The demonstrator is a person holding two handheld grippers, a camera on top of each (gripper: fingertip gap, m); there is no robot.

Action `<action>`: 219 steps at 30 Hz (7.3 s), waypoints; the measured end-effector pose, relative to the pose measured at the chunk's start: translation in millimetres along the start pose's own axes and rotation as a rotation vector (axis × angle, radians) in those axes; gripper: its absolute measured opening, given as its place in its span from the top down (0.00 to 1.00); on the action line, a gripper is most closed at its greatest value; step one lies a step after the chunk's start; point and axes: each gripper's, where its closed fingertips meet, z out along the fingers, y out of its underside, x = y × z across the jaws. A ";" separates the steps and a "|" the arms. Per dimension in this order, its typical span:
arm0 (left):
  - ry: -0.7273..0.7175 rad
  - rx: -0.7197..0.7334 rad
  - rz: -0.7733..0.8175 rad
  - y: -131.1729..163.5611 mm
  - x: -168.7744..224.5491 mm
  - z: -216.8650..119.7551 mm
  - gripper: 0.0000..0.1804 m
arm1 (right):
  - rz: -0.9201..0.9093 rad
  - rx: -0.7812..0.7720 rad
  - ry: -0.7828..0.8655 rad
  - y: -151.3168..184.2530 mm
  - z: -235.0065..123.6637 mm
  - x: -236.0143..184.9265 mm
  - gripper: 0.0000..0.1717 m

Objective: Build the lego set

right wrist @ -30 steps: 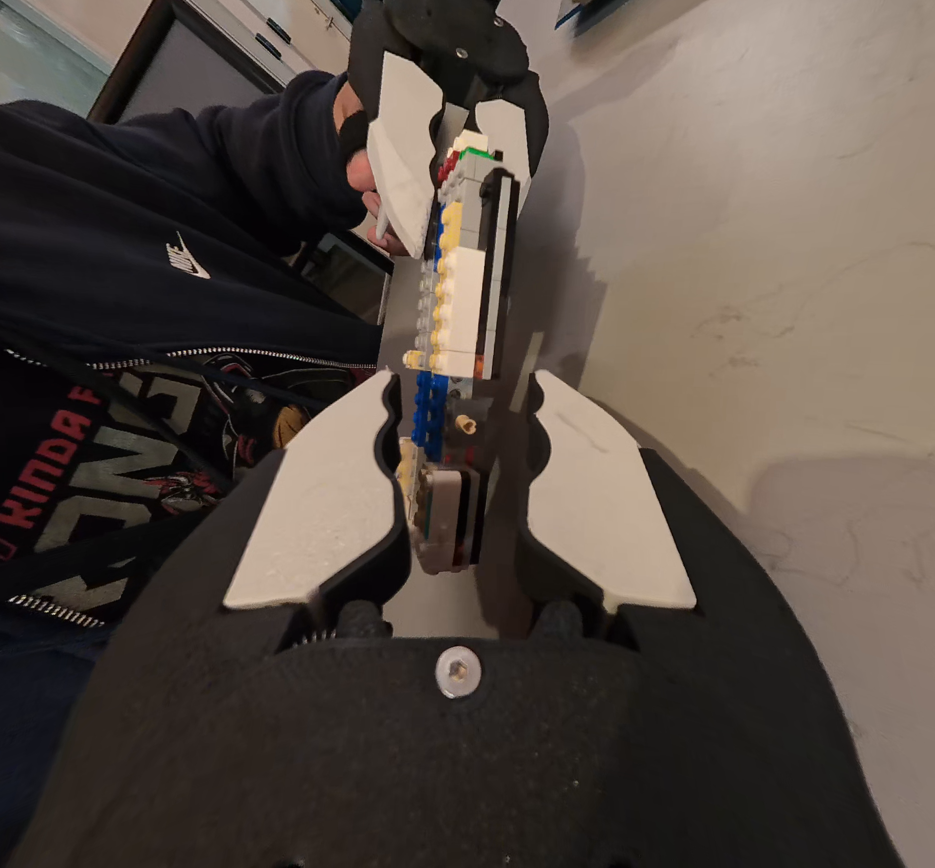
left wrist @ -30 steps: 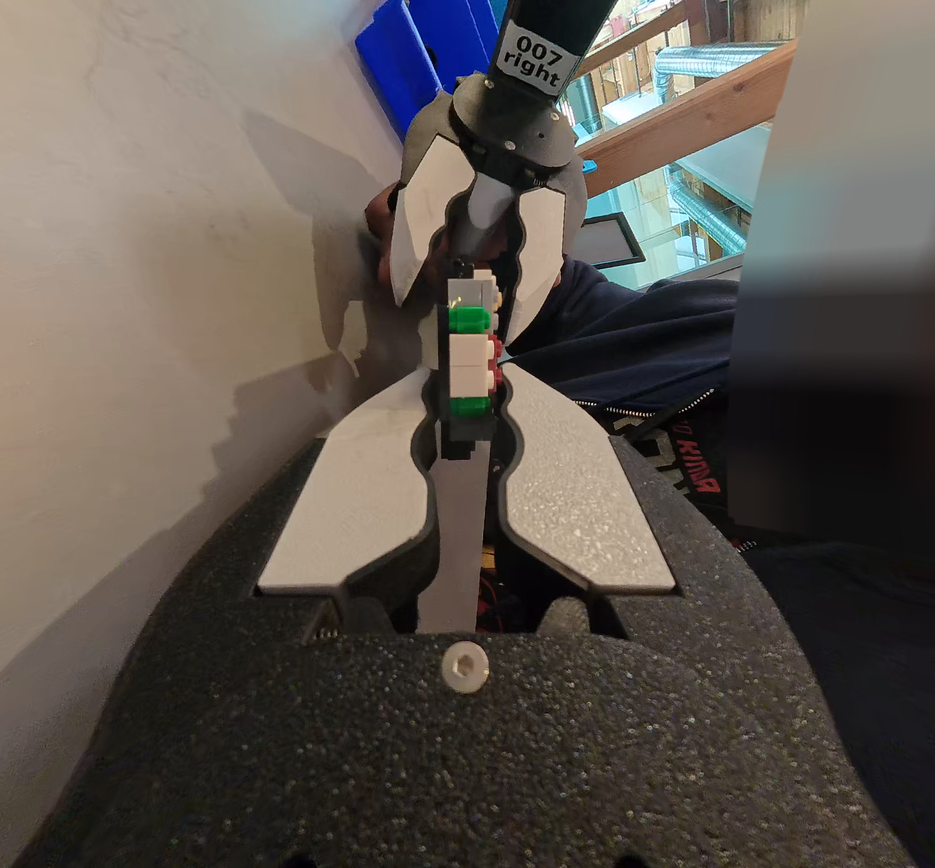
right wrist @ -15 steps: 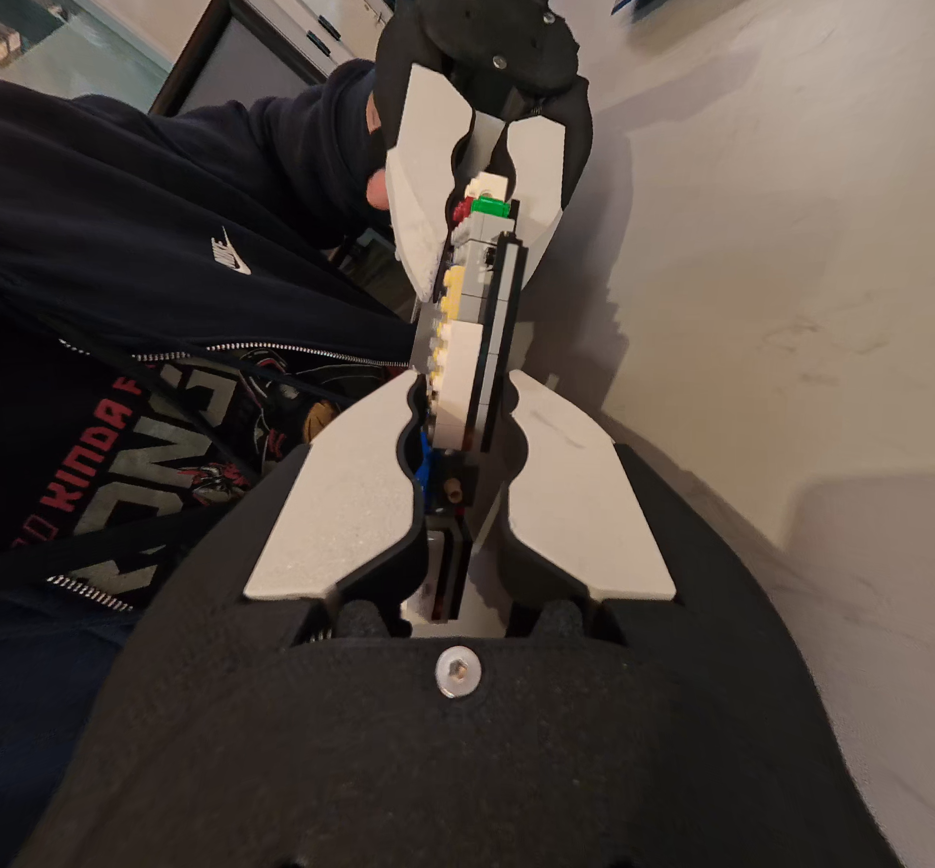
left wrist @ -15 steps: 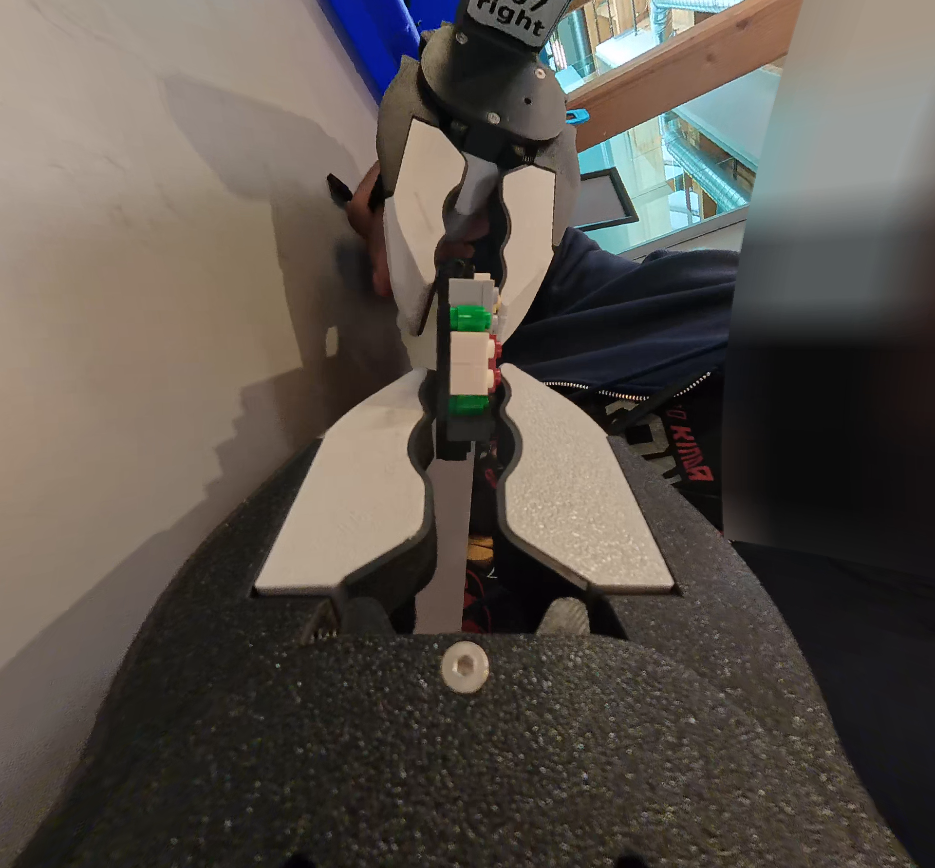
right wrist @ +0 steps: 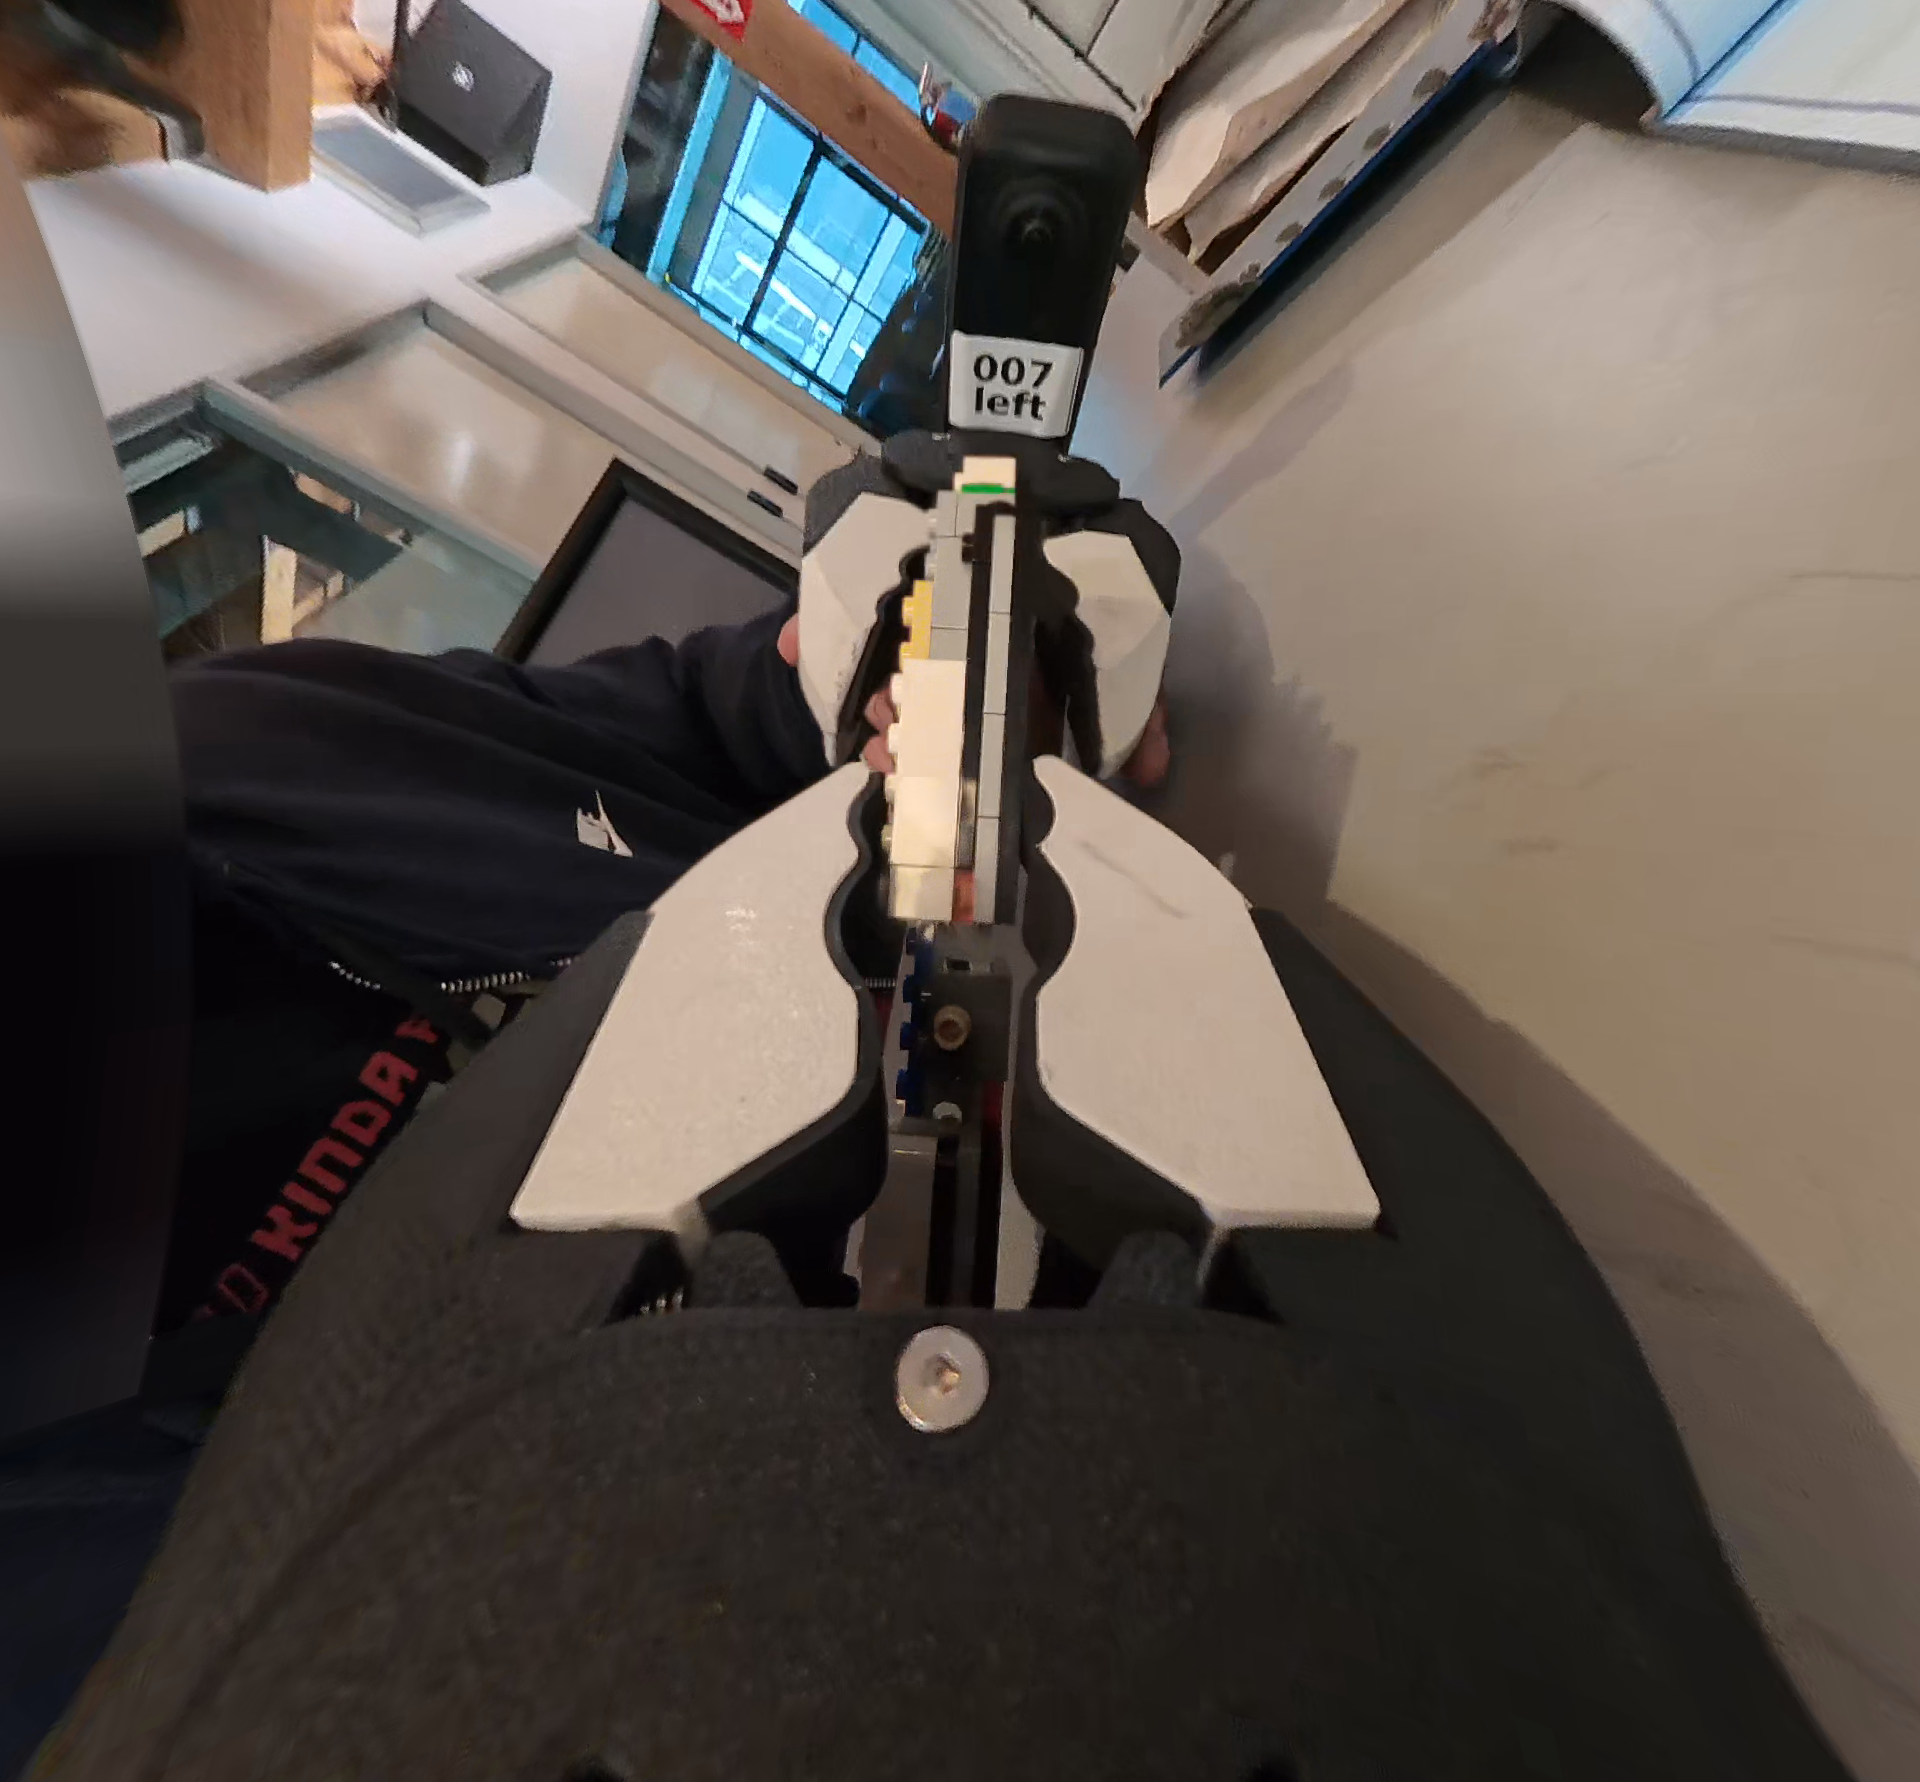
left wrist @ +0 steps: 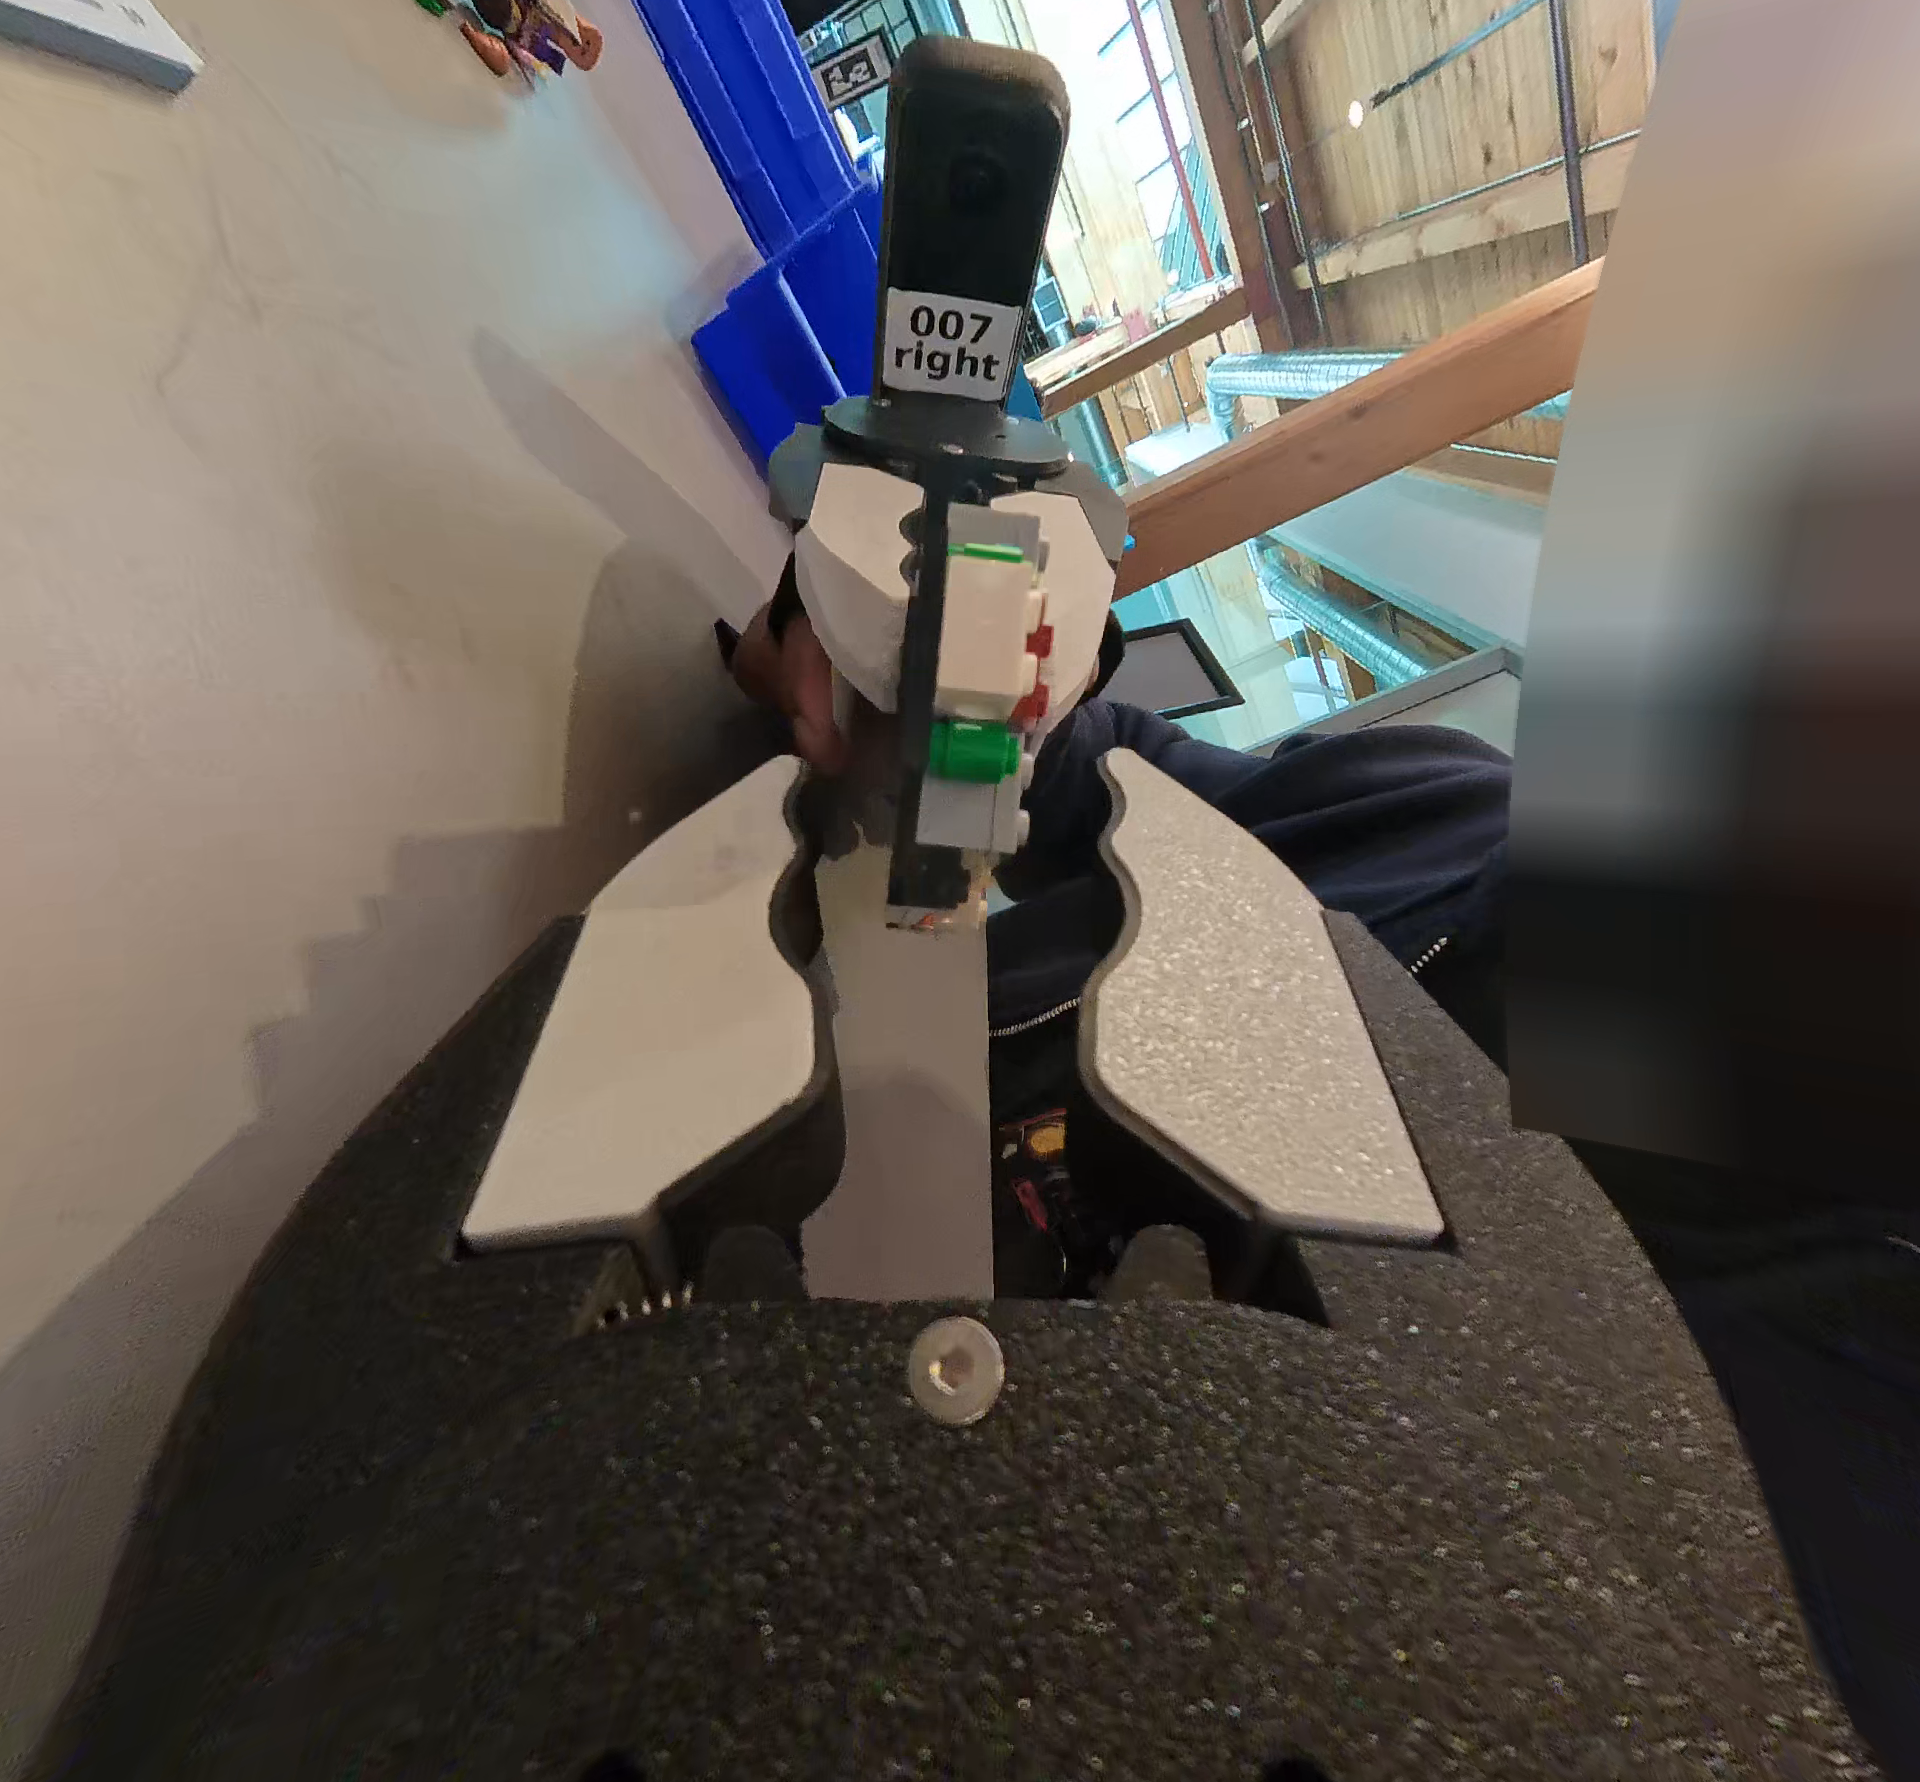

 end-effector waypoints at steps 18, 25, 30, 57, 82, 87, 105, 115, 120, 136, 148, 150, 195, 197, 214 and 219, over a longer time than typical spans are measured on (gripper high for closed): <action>-0.022 0.115 -0.146 -64.0 -35.4 -3.5 0.90 | -0.229 0.007 0.336 -35.4 -40.0 29.0 0.74; 0.074 -0.086 -0.197 -41.7 -31.4 20.0 0.90 | -0.539 -0.033 0.385 -40.8 -34.0 38.8 0.71; 0.071 -0.118 -0.210 -34.2 -31.3 16.9 0.89 | -0.729 -0.036 0.294 -42.4 -13.2 20.5 0.73; 0.016 -0.098 -0.180 -35.9 -35.6 4.5 0.89 | -0.639 -0.031 0.360 -54.4 -39.6 27.6 0.73; -0.034 -0.062 -0.158 -12.9 -27.2 0.7 0.89 | -0.516 -0.243 1.092 53.2 -118.3 60.5 0.84; -0.036 0.028 -0.133 -0.5 -15.1 -4.0 0.89 | -0.584 -0.326 1.115 55.8 -109.8 64.0 0.93; -0.150 0.240 0.113 7.8 5.8 -46.8 0.89 | -0.605 -0.067 0.786 29.7 -62.1 31.7 0.86; -0.144 0.261 0.103 10.8 7.9 -54.2 0.89 | -0.700 -0.375 0.747 60.3 -30.4 44.0 0.86; -0.129 0.294 0.067 14.6 11.3 -61.1 0.89 | -0.763 -0.511 0.726 66.7 -15.1 51.4 0.86; -0.044 0.444 -0.073 21.0 20.0 -79.9 0.89 | -0.625 -0.542 0.717 83.9 -2.1 40.4 0.85; -0.072 0.360 -0.062 19.5 15.0 -80.0 0.89 | -0.924 -0.590 0.497 74.2 2.1 32.1 0.84; -0.036 0.342 -0.087 18.5 17.4 -79.8 0.89 | -0.988 -0.650 0.442 78.9 2.0 35.8 0.84; -0.024 0.014 -0.209 83.5 20.8 -15.1 0.89 | -1.009 -0.548 0.399 61.2 33.5 -40.0 0.91; -0.021 0.014 -0.209 83.5 21.2 -15.2 0.89 | -1.003 -0.570 0.412 62.5 34.0 -37.7 0.91; -0.016 0.024 -0.226 82.1 20.3 -17.0 0.89 | -1.007 -0.591 0.449 63.5 35.2 -33.0 0.90; -0.017 0.022 -0.227 82.1 19.9 -16.9 0.89 | -1.010 -0.592 0.449 63.8 35.3 -32.8 0.90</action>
